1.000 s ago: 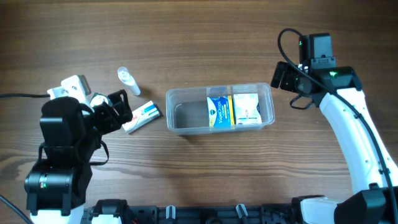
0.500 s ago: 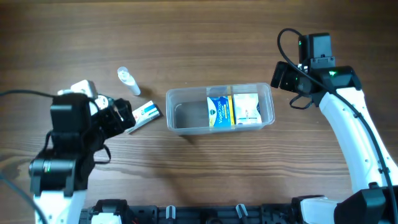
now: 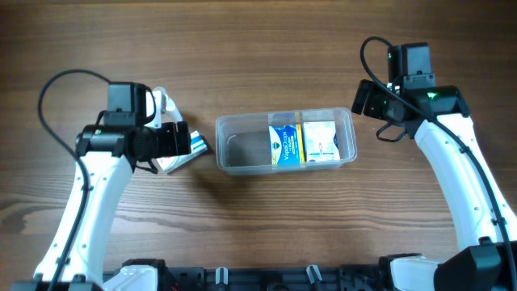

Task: Pack container
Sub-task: 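Move the left gripper to the white Panadol box and grasp it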

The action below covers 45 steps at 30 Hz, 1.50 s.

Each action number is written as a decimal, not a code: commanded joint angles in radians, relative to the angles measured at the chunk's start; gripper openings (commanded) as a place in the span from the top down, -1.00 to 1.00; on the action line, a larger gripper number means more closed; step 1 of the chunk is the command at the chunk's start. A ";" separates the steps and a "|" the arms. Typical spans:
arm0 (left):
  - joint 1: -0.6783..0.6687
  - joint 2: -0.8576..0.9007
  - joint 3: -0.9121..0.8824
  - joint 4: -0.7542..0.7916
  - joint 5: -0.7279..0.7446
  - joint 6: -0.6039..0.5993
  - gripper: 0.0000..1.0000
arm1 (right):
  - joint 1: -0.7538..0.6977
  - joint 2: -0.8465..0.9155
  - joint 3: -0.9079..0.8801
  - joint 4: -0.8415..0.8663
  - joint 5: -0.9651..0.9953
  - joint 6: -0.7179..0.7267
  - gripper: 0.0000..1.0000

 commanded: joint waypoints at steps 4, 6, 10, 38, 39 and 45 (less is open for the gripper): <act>-0.022 0.127 0.018 0.038 0.011 0.233 -0.86 | -0.004 0.012 0.010 0.003 0.014 -0.005 -1.00; -0.022 0.162 0.018 0.042 0.011 0.235 -0.86 | -0.004 0.012 0.010 0.003 0.014 -0.005 -1.00; -0.027 0.233 0.018 0.026 0.002 0.261 -0.82 | -0.004 0.012 0.010 0.003 0.014 -0.005 -0.99; -0.029 0.413 0.018 0.095 -0.067 0.222 -0.43 | -0.004 0.012 0.010 0.003 0.014 -0.004 -1.00; -0.029 0.413 0.018 0.082 -0.068 0.222 -0.40 | -0.004 0.012 0.010 0.003 0.014 -0.004 -1.00; -0.029 0.413 0.018 0.047 -0.068 0.176 -0.39 | -0.004 0.012 0.010 0.003 0.014 -0.004 -0.99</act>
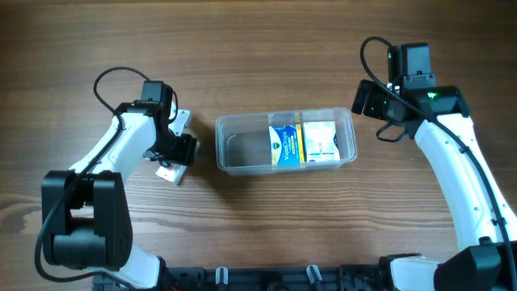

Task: Pack container
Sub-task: 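Move the left gripper to the white Panadol box and grasp it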

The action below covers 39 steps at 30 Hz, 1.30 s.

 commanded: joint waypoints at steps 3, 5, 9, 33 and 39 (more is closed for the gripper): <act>-0.003 0.018 0.009 -0.025 -0.013 -0.064 -0.36 | -0.004 0.012 0.010 0.003 0.014 -0.005 -0.99; -0.003 0.018 0.009 -0.040 -0.012 -0.098 -0.35 | -0.004 0.012 0.010 0.003 0.014 -0.005 -1.00; -0.003 0.018 0.009 -0.062 -0.005 -0.136 -0.36 | -0.004 0.012 0.010 0.003 0.014 -0.004 -0.99; -0.027 0.018 -0.001 0.027 -0.055 -0.418 -0.21 | -0.004 0.012 0.010 0.003 0.014 -0.004 -0.99; -0.054 0.018 -0.035 0.084 -0.062 -0.418 -0.16 | -0.004 0.012 0.010 0.003 0.014 -0.004 -0.99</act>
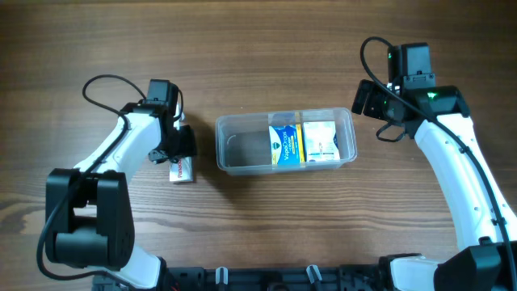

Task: Pack container
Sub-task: 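Move the left gripper to the white Panadol box and grasp it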

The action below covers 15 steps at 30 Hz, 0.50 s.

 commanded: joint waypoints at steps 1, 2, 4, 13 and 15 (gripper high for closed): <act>-0.024 0.014 -0.035 0.027 -0.017 -0.019 -0.08 | -0.004 0.012 0.010 0.003 0.014 -0.004 -0.99; -0.027 0.014 -0.035 0.025 -0.017 -0.019 -0.04 | -0.004 0.012 0.010 0.003 0.014 -0.005 -1.00; -0.030 0.013 -0.035 0.023 -0.020 -0.019 0.00 | -0.004 0.012 0.010 0.003 0.014 -0.004 -0.99; -0.030 0.013 -0.035 0.006 -0.021 -0.015 -0.29 | -0.004 0.012 0.010 0.003 0.014 -0.004 -1.00; -0.030 0.013 -0.036 0.013 -0.021 -0.015 -0.20 | -0.004 0.012 0.010 0.003 0.014 -0.005 -1.00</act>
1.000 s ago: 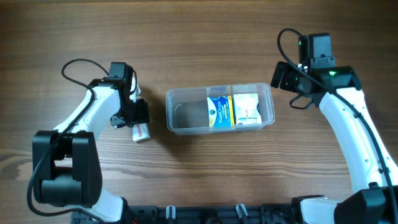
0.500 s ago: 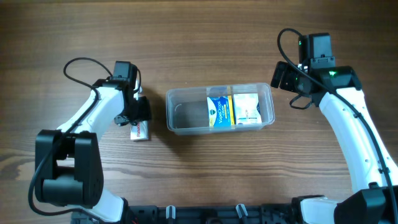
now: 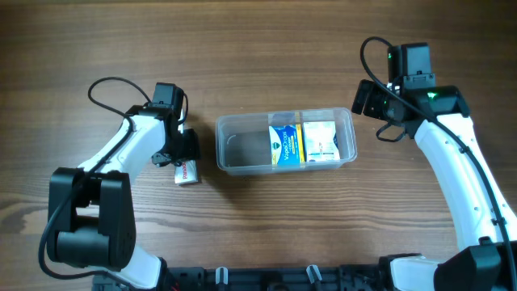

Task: Pack container
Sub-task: 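Move the left gripper to the white Panadol box and grasp it, then lift the Panadol box and lower it into the container's left side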

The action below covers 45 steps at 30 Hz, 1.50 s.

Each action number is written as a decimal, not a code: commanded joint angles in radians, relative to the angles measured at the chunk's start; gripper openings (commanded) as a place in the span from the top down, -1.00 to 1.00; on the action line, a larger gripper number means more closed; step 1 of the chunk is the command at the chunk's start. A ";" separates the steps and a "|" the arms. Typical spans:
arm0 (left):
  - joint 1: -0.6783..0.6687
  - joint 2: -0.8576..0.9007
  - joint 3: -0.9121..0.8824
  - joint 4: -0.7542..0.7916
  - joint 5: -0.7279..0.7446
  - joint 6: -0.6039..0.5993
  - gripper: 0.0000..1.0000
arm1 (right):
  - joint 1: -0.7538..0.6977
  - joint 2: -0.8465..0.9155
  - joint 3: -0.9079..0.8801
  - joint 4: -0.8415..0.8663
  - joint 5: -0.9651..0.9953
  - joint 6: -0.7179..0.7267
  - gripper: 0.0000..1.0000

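Observation:
A clear plastic container lies at the table's middle. A blue and yellow packet and a white packet fill its right half, while its left half holds nothing. Just left of the container, my left gripper points toward the front edge and is shut on a small red and white box, which sticks out below the fingers. My right gripper hangs beside the container's far right corner; its fingers are too dark to read.
The wooden table carries nothing else loose. The left arm bends around at the left, and its cable loops behind it. The right arm runs down the right side.
My left gripper and the small box have shifted slightly right, closer to the container's left end. The right arm has not moved.
At first my left gripper held the small box left of the container, the arm reaching up from the front. Then the arm had swung round, with the box hanging below the gripper. Since then the gripper and box have come nearer the container's left wall.

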 commanded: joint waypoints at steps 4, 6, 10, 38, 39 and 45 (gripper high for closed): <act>-0.010 0.013 -0.012 0.014 -0.010 0.000 -0.11 | -0.004 0.012 0.010 0.003 0.014 -0.004 -0.99; -0.016 0.013 -0.012 0.018 -0.011 0.000 -0.13 | -0.004 0.012 0.010 0.003 0.014 -0.005 -1.00; -0.035 0.013 -0.012 0.019 -0.010 0.022 -0.09 | -0.004 0.012 0.010 0.003 0.014 -0.005 -0.99; -0.109 -0.340 0.207 -0.166 0.005 0.064 0.42 | -0.004 0.012 0.010 0.003 0.014 -0.005 -0.99; -0.111 -0.364 0.207 -0.146 0.042 0.100 0.41 | -0.004 0.012 0.010 0.003 0.014 -0.004 -1.00; -0.185 -0.422 0.207 -0.031 0.107 0.311 0.42 | -0.004 0.012 0.010 0.003 0.014 -0.005 -0.99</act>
